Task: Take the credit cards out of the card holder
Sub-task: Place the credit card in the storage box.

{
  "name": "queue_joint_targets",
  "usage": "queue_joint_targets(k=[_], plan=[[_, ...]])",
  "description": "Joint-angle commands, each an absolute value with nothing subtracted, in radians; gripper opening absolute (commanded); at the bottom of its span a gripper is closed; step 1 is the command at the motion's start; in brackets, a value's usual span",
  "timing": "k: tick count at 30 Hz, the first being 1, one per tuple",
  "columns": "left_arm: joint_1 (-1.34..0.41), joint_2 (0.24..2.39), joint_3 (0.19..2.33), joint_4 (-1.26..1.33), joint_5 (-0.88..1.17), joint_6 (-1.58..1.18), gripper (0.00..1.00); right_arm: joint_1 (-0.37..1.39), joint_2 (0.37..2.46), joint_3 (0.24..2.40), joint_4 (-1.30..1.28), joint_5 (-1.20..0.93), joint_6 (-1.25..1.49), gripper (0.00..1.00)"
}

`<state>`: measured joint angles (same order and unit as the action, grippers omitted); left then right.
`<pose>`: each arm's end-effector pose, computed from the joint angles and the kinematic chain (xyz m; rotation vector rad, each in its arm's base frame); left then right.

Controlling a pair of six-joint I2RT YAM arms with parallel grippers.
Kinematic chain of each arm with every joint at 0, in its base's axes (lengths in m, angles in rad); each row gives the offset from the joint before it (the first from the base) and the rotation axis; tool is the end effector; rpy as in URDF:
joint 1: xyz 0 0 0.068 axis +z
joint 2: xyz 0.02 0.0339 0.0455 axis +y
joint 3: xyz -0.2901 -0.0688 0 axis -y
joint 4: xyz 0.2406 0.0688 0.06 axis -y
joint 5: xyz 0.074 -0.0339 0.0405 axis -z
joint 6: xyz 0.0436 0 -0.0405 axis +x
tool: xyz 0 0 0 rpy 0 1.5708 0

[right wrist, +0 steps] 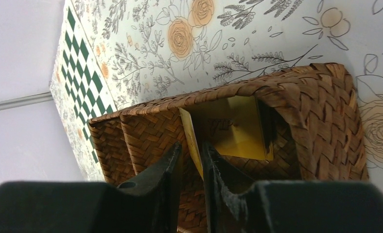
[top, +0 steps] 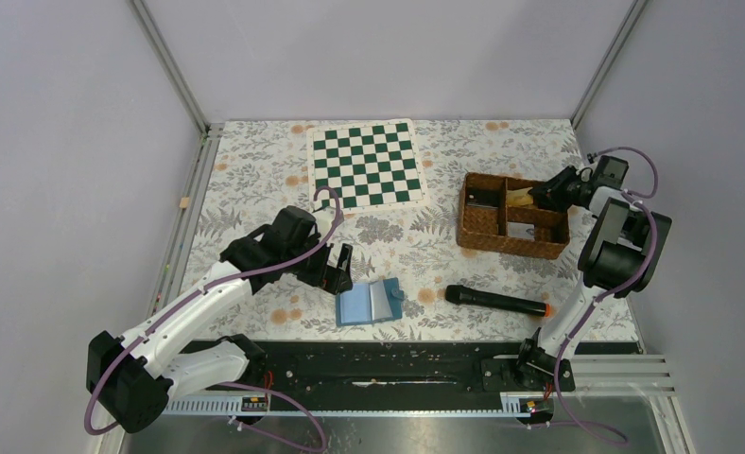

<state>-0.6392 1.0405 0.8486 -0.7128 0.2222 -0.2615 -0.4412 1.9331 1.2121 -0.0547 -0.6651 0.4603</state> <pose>0.1491 -0.1228 0.2851 0.5779 2.4972 -0.6429 0.3917 -0.1552 0.1952 0.6844 2.1610 0.7838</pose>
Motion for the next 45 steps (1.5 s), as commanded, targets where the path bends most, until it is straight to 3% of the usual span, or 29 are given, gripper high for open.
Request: queue_joint_targets(k=[1, 25, 38, 45], plan=[[-0.634, 1.019, 0.876, -0.695, 0.238, -0.253, 0.99, -0.44, 1.911, 1.268, -0.148, -0.626, 0.403, 0.29], [-0.635, 1.033, 0.877, -0.695, 0.235, -0.252, 0.99, -0.402, 1.921, 1.427, -0.367, -0.531, 0.319, 0.3], [-0.634, 0.986, 0.965, -0.665, 0.204, -0.299, 0.99, -0.181, 1.537, 1.345, -0.53, -0.36, 0.343, 0.33], [-0.635, 0.943, 0.995, -0.613, 0.162, -0.365, 0.99, 0.101, 1.196, 1.143, -0.594, -0.244, 0.287, 0.62]])
